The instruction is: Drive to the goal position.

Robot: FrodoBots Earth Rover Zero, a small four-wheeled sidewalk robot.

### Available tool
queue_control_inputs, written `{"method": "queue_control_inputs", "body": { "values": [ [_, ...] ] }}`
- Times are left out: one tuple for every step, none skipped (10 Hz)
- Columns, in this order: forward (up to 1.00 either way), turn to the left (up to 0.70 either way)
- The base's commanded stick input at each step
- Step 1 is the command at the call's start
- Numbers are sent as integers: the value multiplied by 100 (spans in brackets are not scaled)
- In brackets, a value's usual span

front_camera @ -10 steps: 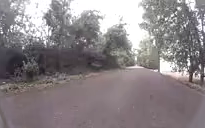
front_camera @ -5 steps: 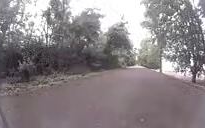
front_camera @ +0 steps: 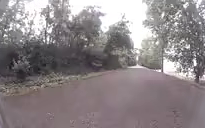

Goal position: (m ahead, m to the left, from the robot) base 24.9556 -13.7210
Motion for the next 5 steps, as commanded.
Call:
{"method": "queue_control_inputs", "body": {
  "values": [
    [70, 0],
    [70, 0],
    [70, 0],
    [70, 0],
    [70, 0]
  ]
}}
